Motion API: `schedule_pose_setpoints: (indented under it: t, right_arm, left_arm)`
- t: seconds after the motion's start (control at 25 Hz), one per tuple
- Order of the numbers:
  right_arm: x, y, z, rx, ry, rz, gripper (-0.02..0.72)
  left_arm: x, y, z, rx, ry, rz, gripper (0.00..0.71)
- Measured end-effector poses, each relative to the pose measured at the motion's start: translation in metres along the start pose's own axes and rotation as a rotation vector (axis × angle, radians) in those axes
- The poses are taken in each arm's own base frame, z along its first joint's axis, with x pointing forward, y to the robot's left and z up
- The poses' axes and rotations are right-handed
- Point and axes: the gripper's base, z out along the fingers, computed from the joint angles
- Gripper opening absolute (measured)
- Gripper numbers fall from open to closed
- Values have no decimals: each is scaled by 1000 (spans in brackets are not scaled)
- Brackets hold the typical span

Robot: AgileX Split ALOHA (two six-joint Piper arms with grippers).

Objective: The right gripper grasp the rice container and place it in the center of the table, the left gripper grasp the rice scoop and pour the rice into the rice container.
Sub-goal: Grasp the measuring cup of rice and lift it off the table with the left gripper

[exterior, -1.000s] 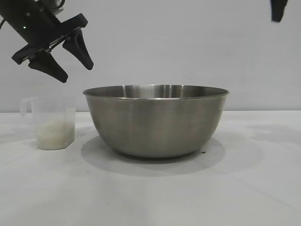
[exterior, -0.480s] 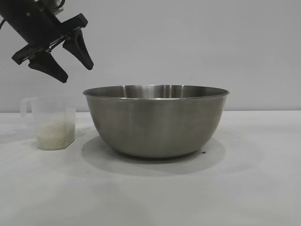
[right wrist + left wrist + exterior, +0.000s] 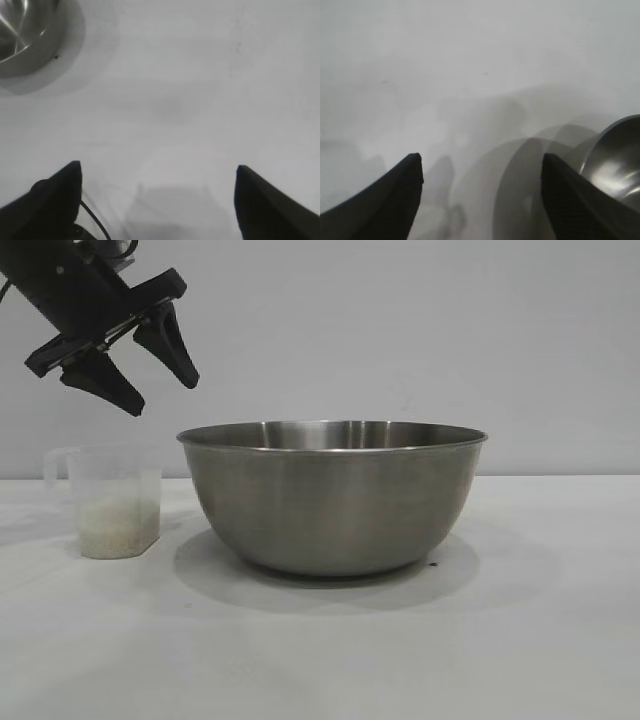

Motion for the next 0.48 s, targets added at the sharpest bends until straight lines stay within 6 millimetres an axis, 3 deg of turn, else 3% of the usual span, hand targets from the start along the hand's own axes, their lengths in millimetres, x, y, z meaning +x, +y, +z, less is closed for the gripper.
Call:
schedule_pose_setpoints:
  t: [0.24, 0.48]
  right_arm:
    - [16, 1, -18, 10, -143, -11, 589]
    - [17, 1, -19, 10, -148, -11, 589]
  left_arm:
    - [2, -2, 0, 25, 27, 17, 444]
    - [7, -7, -4, 64, 94, 84, 444]
